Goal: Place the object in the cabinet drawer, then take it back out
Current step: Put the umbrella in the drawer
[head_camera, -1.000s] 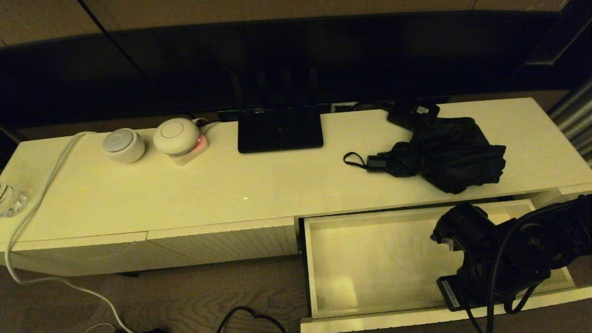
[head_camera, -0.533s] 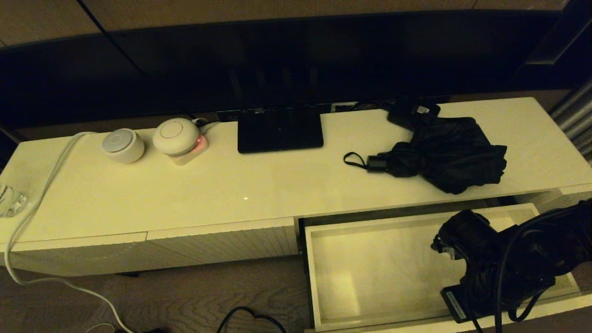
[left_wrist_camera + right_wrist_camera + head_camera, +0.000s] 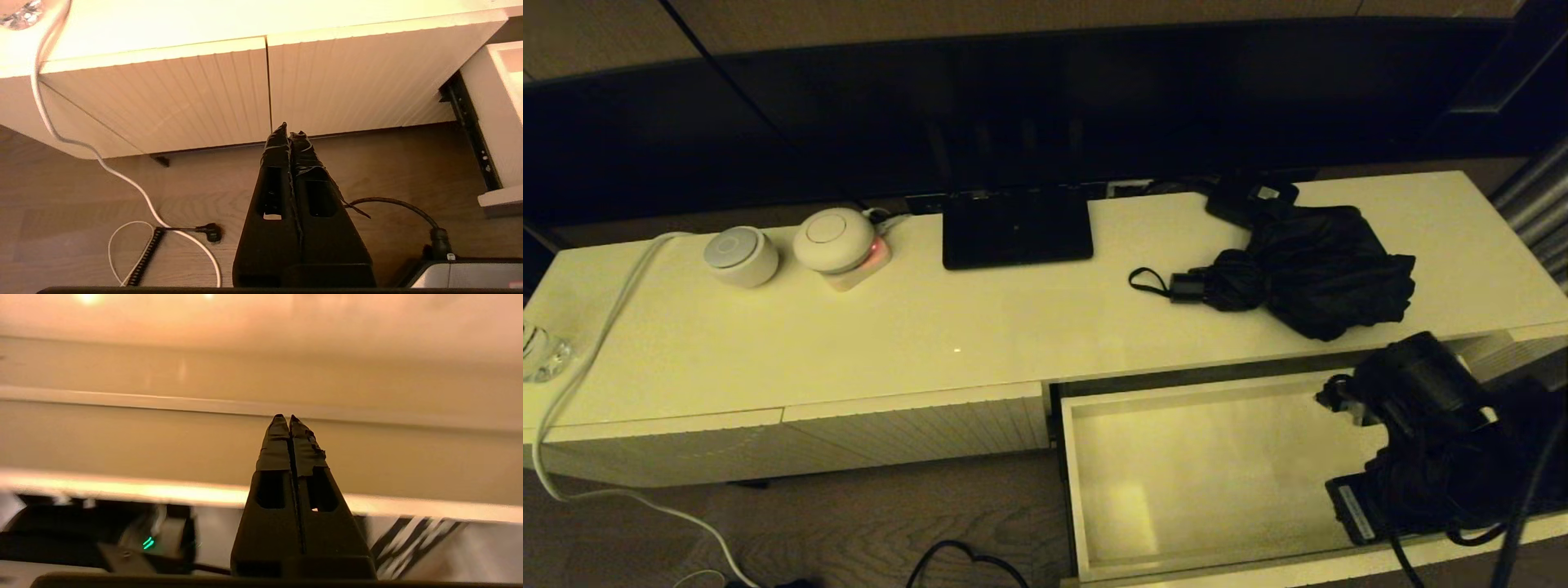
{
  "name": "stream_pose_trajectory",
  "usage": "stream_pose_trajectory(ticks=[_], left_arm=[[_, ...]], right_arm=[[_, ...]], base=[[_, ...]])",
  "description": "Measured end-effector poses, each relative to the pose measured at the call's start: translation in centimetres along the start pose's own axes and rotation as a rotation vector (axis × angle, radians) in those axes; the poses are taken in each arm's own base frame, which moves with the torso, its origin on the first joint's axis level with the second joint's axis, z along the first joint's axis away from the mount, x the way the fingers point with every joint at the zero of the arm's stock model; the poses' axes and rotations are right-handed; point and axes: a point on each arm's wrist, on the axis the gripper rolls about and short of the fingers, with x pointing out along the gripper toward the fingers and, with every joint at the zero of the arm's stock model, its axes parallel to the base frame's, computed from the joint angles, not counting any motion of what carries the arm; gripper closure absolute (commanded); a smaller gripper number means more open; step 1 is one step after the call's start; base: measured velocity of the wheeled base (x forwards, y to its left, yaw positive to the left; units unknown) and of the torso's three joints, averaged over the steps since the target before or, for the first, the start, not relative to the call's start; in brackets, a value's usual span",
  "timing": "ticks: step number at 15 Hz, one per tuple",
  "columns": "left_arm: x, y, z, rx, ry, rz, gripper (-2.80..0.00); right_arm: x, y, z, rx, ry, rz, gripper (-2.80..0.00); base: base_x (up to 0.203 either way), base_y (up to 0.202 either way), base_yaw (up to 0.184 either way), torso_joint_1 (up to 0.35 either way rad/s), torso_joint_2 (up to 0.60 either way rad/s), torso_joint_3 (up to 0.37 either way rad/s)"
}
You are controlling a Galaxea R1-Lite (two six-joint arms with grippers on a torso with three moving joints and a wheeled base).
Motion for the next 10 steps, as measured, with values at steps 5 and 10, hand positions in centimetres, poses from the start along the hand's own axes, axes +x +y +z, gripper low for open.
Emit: stream_pose_trajectory(ticks=[5, 10], left_arm=[[0.0, 0.0, 0.0, 0.0, 0.0, 0.0, 0.0], [0.0, 0.0, 0.0, 0.0, 0.0, 0.0, 0.0]], right_arm=[[-5.2, -1.5, -3.7, -0.395, -0.181, -0.111, 0.0], [-7.7, -1.7, -2.9, -0.943, -0.389, -0.269, 0.0]], base=[[0.0, 0.0, 0.0, 0.0, 0.0, 0.0], [0.0, 0.0, 0.0, 0.0, 0.0, 0.0]])
